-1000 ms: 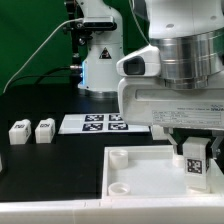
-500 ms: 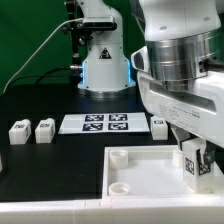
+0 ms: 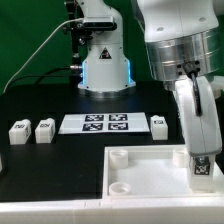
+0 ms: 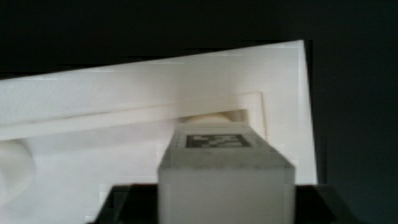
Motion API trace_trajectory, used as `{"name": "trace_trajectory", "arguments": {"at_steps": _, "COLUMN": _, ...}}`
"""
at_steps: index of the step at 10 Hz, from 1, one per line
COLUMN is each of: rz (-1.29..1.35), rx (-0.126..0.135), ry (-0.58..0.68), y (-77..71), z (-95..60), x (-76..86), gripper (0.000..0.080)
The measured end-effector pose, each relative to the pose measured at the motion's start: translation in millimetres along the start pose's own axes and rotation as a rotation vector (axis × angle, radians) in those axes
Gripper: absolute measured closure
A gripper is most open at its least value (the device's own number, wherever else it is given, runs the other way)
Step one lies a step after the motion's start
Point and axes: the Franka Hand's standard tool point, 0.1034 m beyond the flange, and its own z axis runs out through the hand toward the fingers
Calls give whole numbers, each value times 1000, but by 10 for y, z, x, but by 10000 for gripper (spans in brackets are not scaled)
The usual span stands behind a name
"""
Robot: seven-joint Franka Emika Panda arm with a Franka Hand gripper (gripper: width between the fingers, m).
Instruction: Assemble one leg
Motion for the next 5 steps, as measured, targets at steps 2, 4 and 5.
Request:
{"name": "trace_trajectory", "arguments": {"at_steps": 2, "rz": -156, "rx": -4, "ry": 2, "y": 47, "z": 37, "x": -7, "gripper": 274}}
{"name": "trace_trajectory", "arguments": {"at_steps": 4, "rz": -450, "rx": -8, "ry": 8, "y": 71, "z": 54, "x": -40, "gripper": 176}}
{"name": "trace_trajectory", "arguments": {"at_steps": 5, "rz": -570, "rx": -13, "ry": 13, "y": 97, "z": 68, "x": -105, "gripper": 155}}
